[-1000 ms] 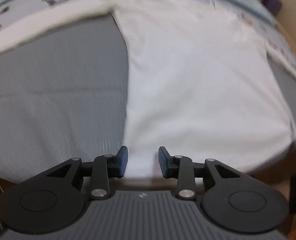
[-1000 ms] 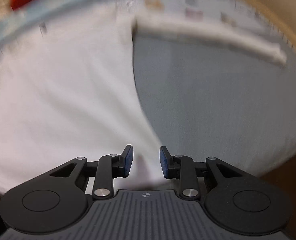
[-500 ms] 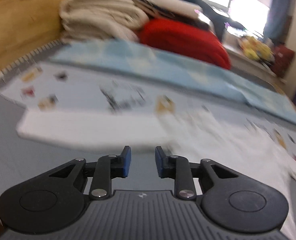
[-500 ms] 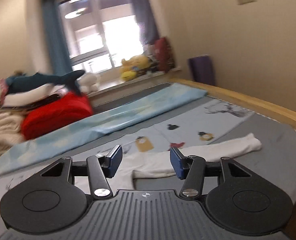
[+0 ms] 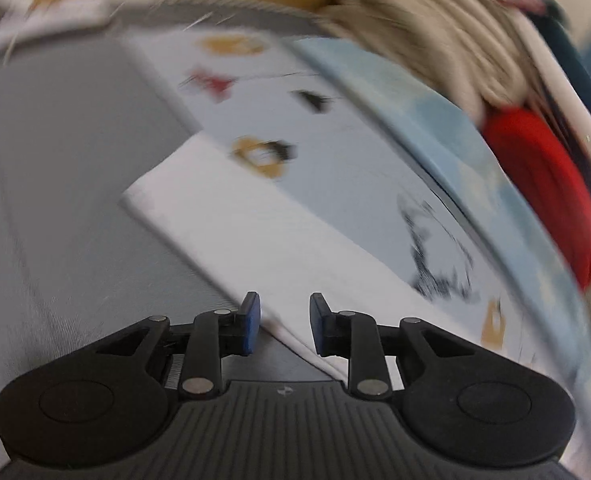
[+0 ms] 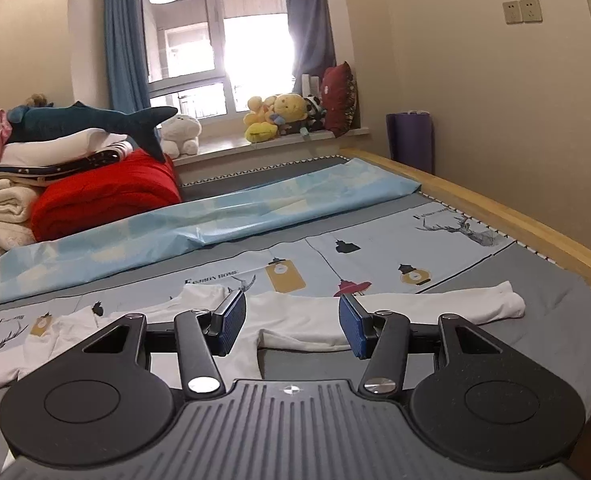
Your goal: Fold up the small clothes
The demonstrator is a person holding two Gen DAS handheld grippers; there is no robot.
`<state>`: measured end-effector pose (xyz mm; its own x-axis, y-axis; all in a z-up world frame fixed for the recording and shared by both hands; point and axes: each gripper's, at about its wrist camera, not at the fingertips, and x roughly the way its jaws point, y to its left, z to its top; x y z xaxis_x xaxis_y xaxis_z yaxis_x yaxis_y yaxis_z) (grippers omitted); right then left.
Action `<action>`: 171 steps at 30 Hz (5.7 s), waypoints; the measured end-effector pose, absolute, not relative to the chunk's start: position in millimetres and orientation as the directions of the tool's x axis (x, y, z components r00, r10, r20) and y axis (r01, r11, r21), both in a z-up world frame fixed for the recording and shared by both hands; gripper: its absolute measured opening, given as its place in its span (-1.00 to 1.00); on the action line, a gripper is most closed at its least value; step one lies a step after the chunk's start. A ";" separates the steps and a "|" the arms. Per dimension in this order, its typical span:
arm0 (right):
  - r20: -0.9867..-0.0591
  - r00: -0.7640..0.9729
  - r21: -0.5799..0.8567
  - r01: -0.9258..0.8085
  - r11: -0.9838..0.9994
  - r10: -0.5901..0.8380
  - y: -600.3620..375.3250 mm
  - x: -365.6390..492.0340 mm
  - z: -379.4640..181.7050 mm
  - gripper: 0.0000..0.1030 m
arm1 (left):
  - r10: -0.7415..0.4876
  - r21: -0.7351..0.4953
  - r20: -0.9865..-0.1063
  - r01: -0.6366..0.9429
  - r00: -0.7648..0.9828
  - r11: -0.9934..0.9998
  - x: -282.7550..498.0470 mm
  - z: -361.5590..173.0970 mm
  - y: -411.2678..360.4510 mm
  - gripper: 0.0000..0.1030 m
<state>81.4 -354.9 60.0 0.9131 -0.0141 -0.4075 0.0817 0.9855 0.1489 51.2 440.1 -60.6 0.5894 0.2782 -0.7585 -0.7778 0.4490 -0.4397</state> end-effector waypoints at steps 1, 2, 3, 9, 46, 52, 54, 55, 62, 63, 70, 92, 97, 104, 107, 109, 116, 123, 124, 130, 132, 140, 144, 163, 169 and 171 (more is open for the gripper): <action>-0.411 0.912 0.153 0.087 0.984 -0.017 -352.9 83.2 60.1 0.04 | 0.269 -0.465 -0.765 -0.791 0.585 0.396 46.7 -66.8 450.7 -0.42; -0.415 0.910 0.155 0.091 0.984 -0.019 -349.7 85.5 60.0 0.04 | 0.264 -0.479 -0.771 -0.801 0.580 0.360 42.1 -71.3 457.7 -0.41; -0.420 0.908 0.153 0.089 0.984 -0.017 -345.5 88.7 59.3 0.04 | 0.258 -0.487 -0.776 -0.806 0.576 0.335 39.8 -75.5 464.4 -0.41; -0.441 0.897 0.088 0.006 0.996 0.034 -302.9 102.6 56.5 0.04 | 0.239 -0.534 -0.786 -0.821 0.570 0.202 35.0 -102.8 492.8 -0.44; -0.823 0.527 0.154 -0.150 0.977 0.211 -177.1 281.5 -52.9 -0.42 | -0.421 -0.594 -0.618 -0.044 0.664 0.803 277.0 -8.6 56.7 -0.81; -0.826 0.504 0.216 -0.132 0.967 0.254 -183.3 289.3 -65.0 -0.28 | -0.323 -0.504 -0.701 -0.121 0.636 0.855 285.8 -25.5 63.5 -0.71; -0.830 0.492 0.228 -0.132 0.965 0.263 -180.2 292.5 -69.2 -0.24 | -0.236 -0.473 -0.723 -0.217 0.649 0.854 286.3 -28.9 88.8 -0.71; -0.831 0.484 0.237 -0.139 0.962 0.275 -176.6 294.5 -70.7 -0.22 | -0.188 -0.450 -0.738 -0.265 0.648 0.853 285.3 -29.5 103.8 -0.71; -0.809 0.489 0.199 -0.294 0.935 0.326 -129.2 302.1 -75.0 0.05 | 0.025 -0.347 -0.810 -0.513 0.586 0.785 282.5 -31.8 174.9 -0.71; -0.811 0.490 0.180 -0.311 0.933 0.319 -121.8 303.7 -77.3 0.05 | 0.038 -0.341 -0.814 -0.530 0.579 0.777 281.3 -29.9 183.7 -0.71; -0.759 0.558 0.151 -0.349 0.925 0.335 -103.4 308.4 -73.8 -0.94 | 0.083 -0.336 -0.818 -0.591 0.569 0.733 283.2 -24.2 223.6 -0.71; -0.494 0.847 0.589 0.158 0.793 0.198 -272.5 317.8 -45.9 -0.94 | -0.046 -0.265 -0.883 -0.415 0.467 0.870 299.2 -71.7 174.0 -0.51; -0.822 0.568 0.362 0.472 0.804 0.037 -284.0 338.1 -93.5 -0.77 | 0.020 -0.138 -0.947 -0.460 0.322 0.877 295.2 -94.4 174.6 -0.49; -0.783 0.617 0.411 0.411 0.814 0.084 -289.5 347.4 -86.4 -0.56 | 0.020 -0.229 -0.894 -0.495 0.448 0.838 290.3 -64.8 168.4 -0.54; -0.822 0.563 0.383 0.435 0.815 0.085 -293.9 349.5 -96.3 -0.77 | -0.031 -0.231 -0.926 -0.500 0.376 0.834 290.7 -82.2 166.3 -0.56; -0.831 0.548 0.391 0.447 0.805 0.099 -299.1 350.2 -100.2 -0.77 | -0.023 -0.200 -0.947 -0.534 0.319 0.821 289.8 -96.7 168.5 -0.82; -0.761 0.648 0.385 0.403 0.830 0.038 -304.6 344.7 -76.7 -0.74 | -0.032 -0.258 -0.896 -0.459 0.443 0.850 292.9 -63.9 148.4 -0.65; -0.827 0.557 0.375 0.456 0.807 0.069 -334.0 350.5 -92.4 -0.54 | -0.019 -0.186 -0.941 -0.471 0.337 0.862 298.7 -79.7 137.9 -0.58; -0.829 0.557 0.374 0.474 0.797 0.058 -340.5 348.5 -92.0 -0.49 | -0.014 -0.189 -0.932 -0.452 0.363 0.872 299.8 -72.3 133.6 -0.50; -0.805 0.593 0.359 0.465 0.810 0.016 -365.8 341.4 -77.6 -0.27 | 0.016 -0.133 -0.915 -0.337 0.404 0.932 312.7 -57.0 95.2 -0.27; -0.809 0.588 0.359 0.474 0.804 0.015 -374.0 337.5 -77.9 -0.26 | 0.001 -0.140 -0.916 -0.323 0.401 0.936 315.1 -58.6 86.9 -0.27; -0.810 0.586 0.360 0.512 0.780 -0.011 -406.5 326.9 -76.5 -0.26 | -0.012 -0.132 -0.914 -0.269 0.405 0.954 317.4 -63.0 63.3 -0.20; -0.810 0.585 0.374 0.558 0.741 -0.032 -436.9 318.4 -78.6 -0.26 | -0.027 -0.138 -0.911 -0.243 0.412 0.960 318.3 -61.6 54.4 -0.18; -0.763 0.609 0.505 0.771 0.389 -0.216 -599.2 273.9 -112.6 -0.41 | -0.052 -0.153 -0.915 -0.225 0.400 0.962 321.5 -66.8 50.0 -0.16; -0.709 0.606 0.430 0.777 0.461 -0.360 -571.6 287.4 -84.0 -0.94 | -0.046 -0.161 -0.910 -0.247 0.413 0.956 319.0 -60.0 61.6 -0.15; -0.649 0.643 0.399 0.743 0.538 -0.406 -546.5 297.0 -60.7 -0.94 | -0.046 -0.168 -0.906 -0.259 0.420 0.951 317.8 -56.4 67.4 -0.15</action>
<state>297.0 -546.5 -60.7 0.6431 -0.4059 -0.6493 0.7426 0.5376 0.3994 317.8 67.4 -56.4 0.4203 -0.0457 -0.9062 -0.2587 0.9512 -0.1680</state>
